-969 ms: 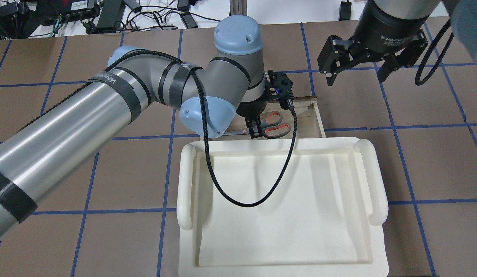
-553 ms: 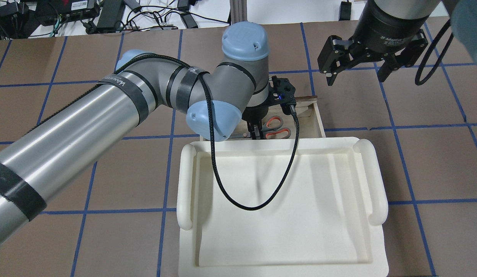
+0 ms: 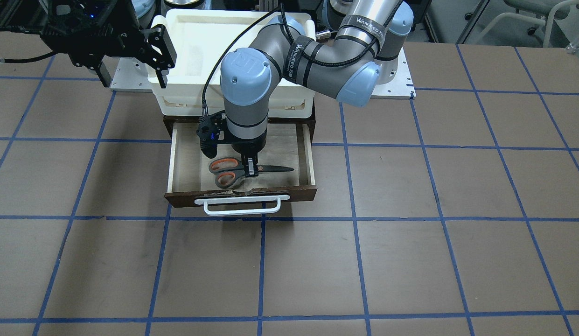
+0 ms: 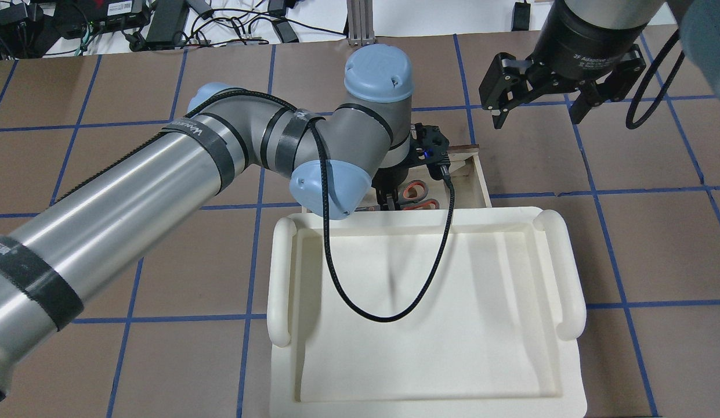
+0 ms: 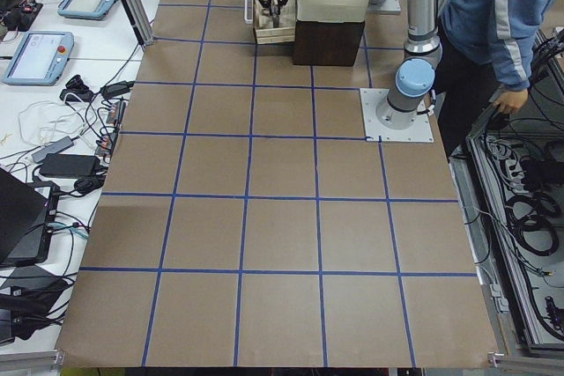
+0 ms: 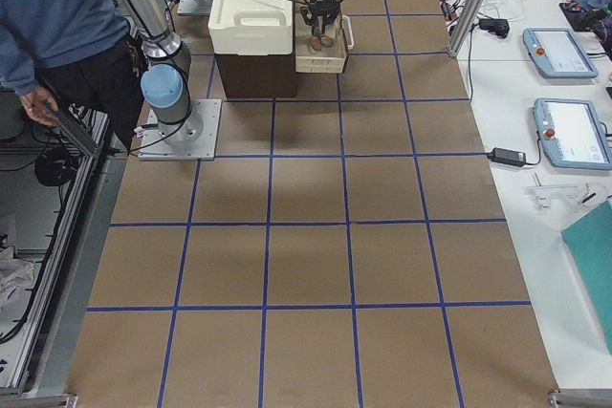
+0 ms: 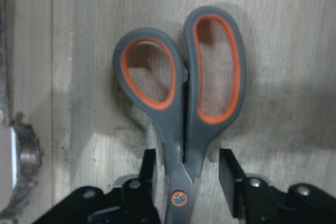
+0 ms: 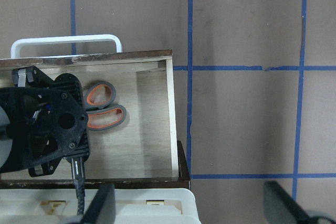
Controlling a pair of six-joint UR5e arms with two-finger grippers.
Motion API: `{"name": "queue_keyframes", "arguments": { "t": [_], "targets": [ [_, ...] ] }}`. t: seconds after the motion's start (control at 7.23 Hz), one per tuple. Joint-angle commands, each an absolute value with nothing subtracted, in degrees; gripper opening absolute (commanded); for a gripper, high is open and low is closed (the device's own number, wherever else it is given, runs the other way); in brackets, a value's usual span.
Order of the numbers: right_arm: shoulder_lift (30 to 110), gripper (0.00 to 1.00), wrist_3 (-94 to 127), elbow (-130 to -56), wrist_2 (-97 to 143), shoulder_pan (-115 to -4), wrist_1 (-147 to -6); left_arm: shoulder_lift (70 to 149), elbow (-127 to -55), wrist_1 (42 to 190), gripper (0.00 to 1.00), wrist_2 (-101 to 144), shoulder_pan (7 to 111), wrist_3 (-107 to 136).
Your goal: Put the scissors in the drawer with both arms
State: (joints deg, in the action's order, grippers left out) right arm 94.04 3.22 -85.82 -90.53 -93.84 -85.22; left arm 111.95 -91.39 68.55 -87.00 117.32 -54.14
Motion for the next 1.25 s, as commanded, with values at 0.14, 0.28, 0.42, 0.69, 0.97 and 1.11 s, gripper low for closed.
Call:
{"name": "queue_keyframes", "arguments": {
  "t": [0.14, 0.28, 0.42, 0.69, 0.97, 1.11],
  "targets": [
    [94.04, 1.00, 3.34, -85.78, -90.44, -93.87, -85.25, 110.49, -91.41, 68.03, 0.75, -87.01, 117.33, -54.84],
    [94.04, 1.00, 3.34, -85.87, -90.53, -93.87, -85.25, 109.78, -91.23, 67.94, 0.75, -87.10, 117.16, -54.84],
    [94.04, 1.00, 3.34, -85.87, -90.44, -93.95, -85.25, 109.17, -90.62, 67.59, 0.75, -87.01, 116.55, -54.93],
    [94.04, 1.00, 3.34, -85.87, -90.53, -93.87, -85.25, 107.41, -90.44, 67.59, 0.75, -86.92, 114.36, -56.15],
    [93.96, 1.00, 3.34, -85.87, -90.53, -93.96, -85.34, 104.69, -90.27, 68.46, 0.75, -87.01, 111.81, -58.44],
    [93.87, 1.00, 3.25, -85.96, -90.53, -93.96, -85.25, 103.20, -89.92, 69.86, 0.75, -86.58, 108.49, -58.45]
  ]
}}
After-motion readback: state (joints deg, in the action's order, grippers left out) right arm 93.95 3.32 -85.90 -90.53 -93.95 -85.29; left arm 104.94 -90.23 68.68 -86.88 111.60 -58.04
